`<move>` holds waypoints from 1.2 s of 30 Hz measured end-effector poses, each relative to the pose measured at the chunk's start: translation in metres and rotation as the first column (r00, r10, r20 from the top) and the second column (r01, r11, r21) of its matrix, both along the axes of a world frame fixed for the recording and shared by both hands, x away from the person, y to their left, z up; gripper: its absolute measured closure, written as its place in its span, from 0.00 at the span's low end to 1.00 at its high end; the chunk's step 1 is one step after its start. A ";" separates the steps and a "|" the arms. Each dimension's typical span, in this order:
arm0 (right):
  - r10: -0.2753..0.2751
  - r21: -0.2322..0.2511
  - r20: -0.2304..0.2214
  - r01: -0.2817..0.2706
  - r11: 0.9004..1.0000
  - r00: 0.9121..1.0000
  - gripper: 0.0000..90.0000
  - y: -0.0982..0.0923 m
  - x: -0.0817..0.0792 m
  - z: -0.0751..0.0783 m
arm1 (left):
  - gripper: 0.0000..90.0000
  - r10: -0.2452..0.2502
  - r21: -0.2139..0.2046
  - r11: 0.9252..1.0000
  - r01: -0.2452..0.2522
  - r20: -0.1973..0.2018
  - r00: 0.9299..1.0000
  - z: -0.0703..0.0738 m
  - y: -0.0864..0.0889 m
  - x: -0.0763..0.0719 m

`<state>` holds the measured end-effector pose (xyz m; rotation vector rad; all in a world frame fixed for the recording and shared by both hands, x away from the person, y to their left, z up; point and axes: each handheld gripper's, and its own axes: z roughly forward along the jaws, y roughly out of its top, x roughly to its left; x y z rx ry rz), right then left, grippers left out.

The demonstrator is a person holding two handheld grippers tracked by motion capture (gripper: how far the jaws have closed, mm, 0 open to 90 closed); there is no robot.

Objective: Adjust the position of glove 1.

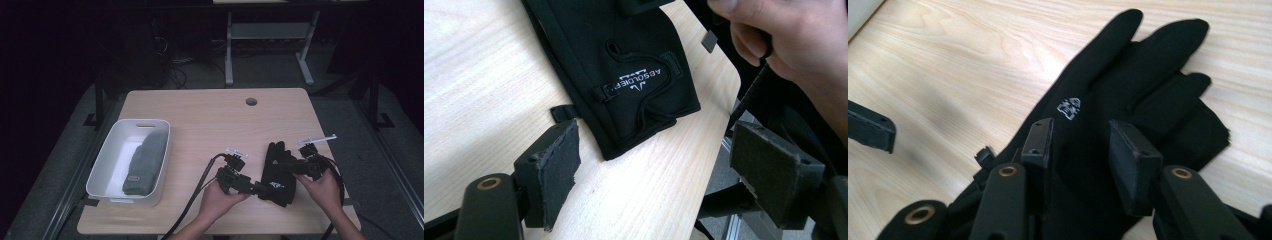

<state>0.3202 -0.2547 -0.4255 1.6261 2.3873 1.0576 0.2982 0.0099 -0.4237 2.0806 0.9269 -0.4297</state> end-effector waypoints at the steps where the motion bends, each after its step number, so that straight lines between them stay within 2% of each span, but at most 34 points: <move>1: -0.007 -0.001 -0.003 0.007 1.000 1.000 0.70 -0.002 -0.001 0.000 | 0.22 0.001 0.004 1.000 -0.001 0.000 1.000 -0.002 -0.001 0.000; 6: -0.012 -0.014 -0.006 0.012 1.000 1.000 0.75 -0.008 -0.003 -0.004 | 0.23 0.003 0.010 1.000 -0.003 -0.011 1.000 -0.008 -0.008 0.001; 9: -0.004 -0.020 -0.028 0.003 1.000 1.000 0.79 -0.010 -0.005 -0.014 | 0.23 -0.003 0.024 1.000 0.003 -0.015 1.000 -0.012 -0.012 0.002; 12: -0.008 -0.008 -0.038 0.008 1.000 0.999 0.79 -0.010 -0.006 -0.017 | 0.24 0.004 0.030 1.000 -0.004 -0.018 1.000 -0.016 -0.015 0.002; 16: -0.006 0.013 -0.028 0.006 1.000 1.000 0.73 -0.014 -0.007 -0.016 | 0.26 0.014 0.041 0.999 -0.014 -0.018 1.000 -0.020 -0.020 0.004; 18: -0.030 0.017 -0.015 0.030 0.999 0.999 0.63 -0.018 -0.007 -0.013 | 0.26 0.019 0.059 0.998 -0.019 -0.008 1.000 -0.024 -0.023 0.006; 19: -0.036 0.015 -0.002 0.036 0.999 0.999 0.60 -0.020 -0.006 -0.012 | 0.27 0.023 0.069 0.997 -0.022 -0.016 1.000 -0.025 -0.024 0.007; 21: -0.057 0.013 0.013 0.056 0.998 0.998 0.56 -0.023 -0.004 -0.010 | 0.29 0.028 0.088 0.996 -0.027 -0.008 1.000 -0.028 -0.027 0.006; 23: -0.075 0.023 0.028 0.075 0.997 0.997 0.53 -0.027 0.000 -0.010 | 0.29 0.014 0.106 0.994 -0.013 -0.008 1.000 -0.031 -0.028 0.007; 32: -0.148 0.022 0.029 0.147 0.989 0.989 0.45 -0.038 0.013 -0.021 | 0.41 0.016 0.130 0.991 -0.018 0.014 1.000 -0.035 -0.035 0.006; 34: -0.157 0.018 0.023 0.157 0.987 0.987 0.45 -0.039 0.016 -0.024 | 0.45 0.010 0.142 0.990 -0.014 0.028 1.000 -0.034 -0.037 0.005; 35: -0.164 0.021 0.009 0.164 0.986 0.986 0.45 -0.039 0.019 -0.028 | 0.47 0.000 0.153 0.988 -0.007 0.049 0.999 -0.034 -0.039 0.004; 36: -0.164 0.021 0.009 0.164 0.986 0.986 0.45 -0.039 0.019 -0.028 | 0.49 0.000 0.153 0.988 -0.007 0.049 0.999 -0.034 -0.039 0.004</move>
